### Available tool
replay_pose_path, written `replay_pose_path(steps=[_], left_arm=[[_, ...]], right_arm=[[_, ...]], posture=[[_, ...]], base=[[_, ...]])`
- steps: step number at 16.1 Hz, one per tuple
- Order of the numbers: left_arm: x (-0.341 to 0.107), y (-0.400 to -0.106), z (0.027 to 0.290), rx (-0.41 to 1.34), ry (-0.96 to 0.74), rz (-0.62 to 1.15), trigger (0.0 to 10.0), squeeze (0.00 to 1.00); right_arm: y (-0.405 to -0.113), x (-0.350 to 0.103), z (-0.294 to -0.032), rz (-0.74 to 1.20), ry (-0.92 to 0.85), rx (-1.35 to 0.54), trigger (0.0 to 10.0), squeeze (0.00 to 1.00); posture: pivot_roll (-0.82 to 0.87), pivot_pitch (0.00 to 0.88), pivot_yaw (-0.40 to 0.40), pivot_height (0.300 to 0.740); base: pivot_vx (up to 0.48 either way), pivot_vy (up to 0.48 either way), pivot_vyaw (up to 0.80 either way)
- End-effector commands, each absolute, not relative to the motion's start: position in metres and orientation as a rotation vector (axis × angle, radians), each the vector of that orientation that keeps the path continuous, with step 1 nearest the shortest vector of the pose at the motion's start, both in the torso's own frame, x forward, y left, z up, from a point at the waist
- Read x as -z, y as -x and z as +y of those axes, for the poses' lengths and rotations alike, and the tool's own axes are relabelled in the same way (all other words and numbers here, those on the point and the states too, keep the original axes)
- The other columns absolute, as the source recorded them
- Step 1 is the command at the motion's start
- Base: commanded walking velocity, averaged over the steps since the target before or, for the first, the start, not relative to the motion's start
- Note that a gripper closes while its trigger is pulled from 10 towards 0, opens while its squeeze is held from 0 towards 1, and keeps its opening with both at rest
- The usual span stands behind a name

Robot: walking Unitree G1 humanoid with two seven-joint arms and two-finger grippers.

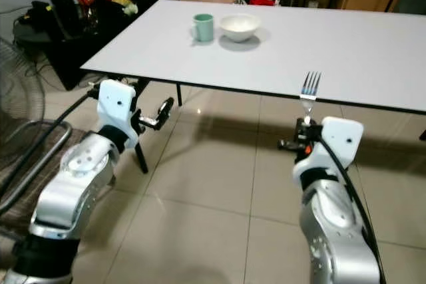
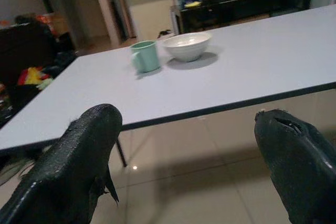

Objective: Setting the table

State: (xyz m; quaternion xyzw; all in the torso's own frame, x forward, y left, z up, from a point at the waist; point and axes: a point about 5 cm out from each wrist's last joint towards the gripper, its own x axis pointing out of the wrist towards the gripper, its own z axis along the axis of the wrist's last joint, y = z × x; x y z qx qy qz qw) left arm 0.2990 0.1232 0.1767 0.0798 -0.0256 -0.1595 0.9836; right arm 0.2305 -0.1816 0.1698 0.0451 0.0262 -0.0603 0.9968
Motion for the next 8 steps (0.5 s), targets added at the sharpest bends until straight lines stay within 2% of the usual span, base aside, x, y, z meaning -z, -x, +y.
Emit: replay_pose_path(steps=[1,8], left_arm=[[-0.1797,-0.3009,0.1259,0.313,-0.169,-0.058,10.0,0.0],[-0.1788,-0.3015,0.1272,0.32,-0.156,-0.047,10.0,0.0]], right_arm=[[-0.2316,-0.1739,-0.1787,0.038,-0.09,0.103,10.0,0.0],[-0.2322,-0.1725,-0.1751,0.05,-0.084,0.075,10.0,0.0]], posture=[[-0.04,0.0,0.071,0.74],[-0.05,0.0,0.076,0.74]], base=[[0.0,0.0,0.0],[0.0,0.0,0.0]])
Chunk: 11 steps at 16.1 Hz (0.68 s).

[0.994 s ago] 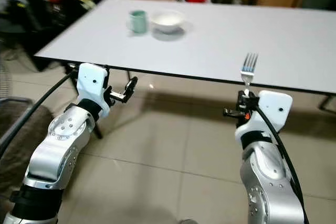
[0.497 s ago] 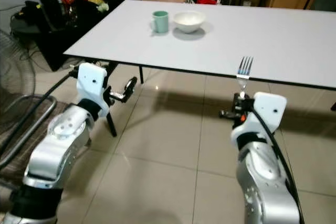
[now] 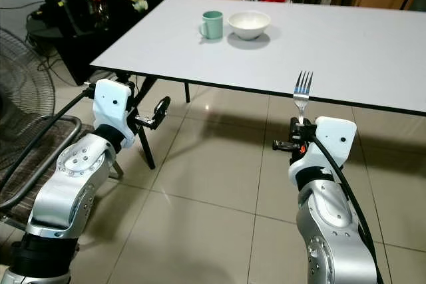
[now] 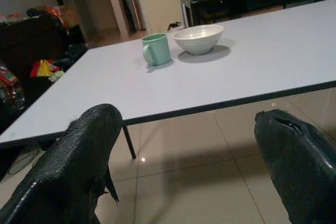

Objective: Setting the table

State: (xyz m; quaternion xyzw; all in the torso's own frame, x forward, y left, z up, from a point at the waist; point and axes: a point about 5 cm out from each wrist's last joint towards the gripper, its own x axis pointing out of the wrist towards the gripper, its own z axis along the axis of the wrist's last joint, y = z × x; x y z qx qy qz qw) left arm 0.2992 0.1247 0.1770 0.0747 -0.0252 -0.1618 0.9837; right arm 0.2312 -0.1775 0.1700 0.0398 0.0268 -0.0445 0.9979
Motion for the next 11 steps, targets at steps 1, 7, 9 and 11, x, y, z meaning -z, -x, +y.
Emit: replay_pose_path(steps=[1,7,9,11], left_arm=[[-0.1787,-0.3016,0.1267,0.324,-0.154,-0.045,10.0,0.0],[-0.1788,-0.3024,0.126,0.332,-0.144,-0.038,10.0,0.0],[-0.1788,-0.3024,0.1259,0.332,-0.142,-0.037,10.0,0.0],[-0.1788,-0.3022,0.1257,0.331,-0.136,-0.036,10.0,0.0]], right_arm=[[-0.232,-0.1724,-0.1743,0.051,-0.087,0.072,10.0,0.0],[-0.2317,-0.1717,-0.1743,0.058,-0.088,0.069,10.0,0.0],[-0.2321,-0.1715,-0.1744,0.059,-0.088,0.068,10.0,0.0],[-0.2321,-0.1712,-0.1743,0.063,-0.087,0.064,10.0,0.0]], posture=[[-0.05,0.0,0.078,0.74],[-0.05,0.0,0.082,0.74],[-0.05,0.0,0.082,0.74],[-0.05,0.0,0.079,0.74]], base=[[0.0,0.0,0.0],[0.124,0.0,0.0],[0.262,0.0,0.0],[0.281,0.0,0.0]])
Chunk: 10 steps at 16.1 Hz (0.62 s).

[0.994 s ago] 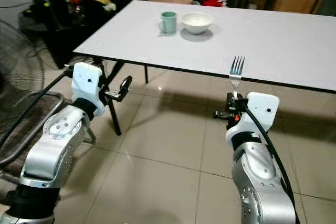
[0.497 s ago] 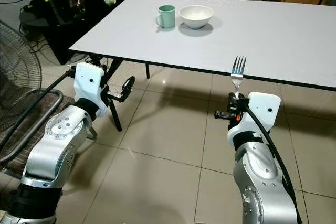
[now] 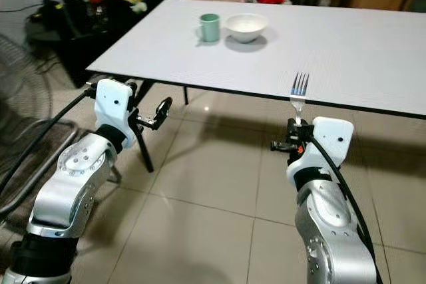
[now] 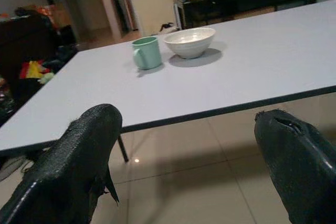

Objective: Setting the table

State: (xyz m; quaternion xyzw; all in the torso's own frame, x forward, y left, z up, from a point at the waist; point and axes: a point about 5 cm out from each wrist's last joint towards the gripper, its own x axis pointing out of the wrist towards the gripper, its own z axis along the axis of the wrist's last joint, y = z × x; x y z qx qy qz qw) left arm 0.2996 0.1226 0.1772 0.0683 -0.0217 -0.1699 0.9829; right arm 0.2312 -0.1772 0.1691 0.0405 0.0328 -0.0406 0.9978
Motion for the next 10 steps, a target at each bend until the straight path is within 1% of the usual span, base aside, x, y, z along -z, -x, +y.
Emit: replay_pose_path(steps=[1,10], left_arm=[[-0.179,-0.3023,0.1257,0.331,-0.135,-0.036,10.0,0.0],[-0.1798,-0.3032,0.1264,0.321,-0.126,-0.036,10.0,0.0]], right_arm=[[-0.2323,-0.1711,-0.1744,0.064,-0.087,0.063,10.0,0.0],[-0.2339,-0.1711,-0.1739,0.07,-0.084,0.052,10.0,0.0]], posture=[[-0.05,0.0,0.078,0.74],[-0.05,0.0,0.072,0.74]], base=[[0.296,0.0,0.0],[0.318,0.0,0.0]])
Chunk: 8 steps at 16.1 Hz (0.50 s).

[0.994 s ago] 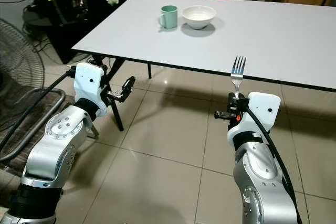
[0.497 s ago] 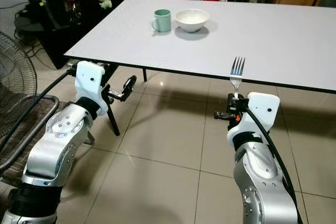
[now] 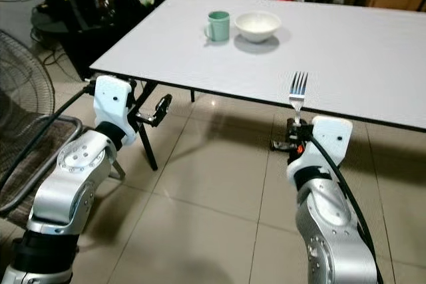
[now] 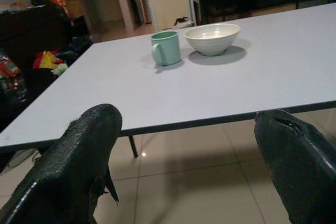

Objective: Setting the table

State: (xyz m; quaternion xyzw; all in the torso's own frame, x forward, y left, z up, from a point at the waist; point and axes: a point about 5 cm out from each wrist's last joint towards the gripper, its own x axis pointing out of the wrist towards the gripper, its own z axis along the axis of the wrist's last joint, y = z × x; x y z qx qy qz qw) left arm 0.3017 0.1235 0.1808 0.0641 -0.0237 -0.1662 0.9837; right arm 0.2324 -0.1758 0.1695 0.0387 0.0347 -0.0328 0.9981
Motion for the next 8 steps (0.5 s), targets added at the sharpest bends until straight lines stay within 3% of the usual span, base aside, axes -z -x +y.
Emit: replay_pose_path(steps=[1,8], left_arm=[[-0.18,-0.3032,0.1264,0.321,-0.125,-0.037,10.0,0.0],[-0.1804,-0.3035,0.1259,0.321,-0.118,-0.039,10.0,0.0]], right_arm=[[-0.2341,-0.1712,-0.1738,0.07,-0.084,0.051,10.0,0.0],[-0.2349,-0.171,-0.1724,0.076,-0.071,0.035,10.0,0.0]], posture=[[-0.05,0.0,0.071,0.74],[-0.05,0.0,0.069,0.74]], base=[[0.322,0.0,0.0],[0.321,0.0,0.0]])
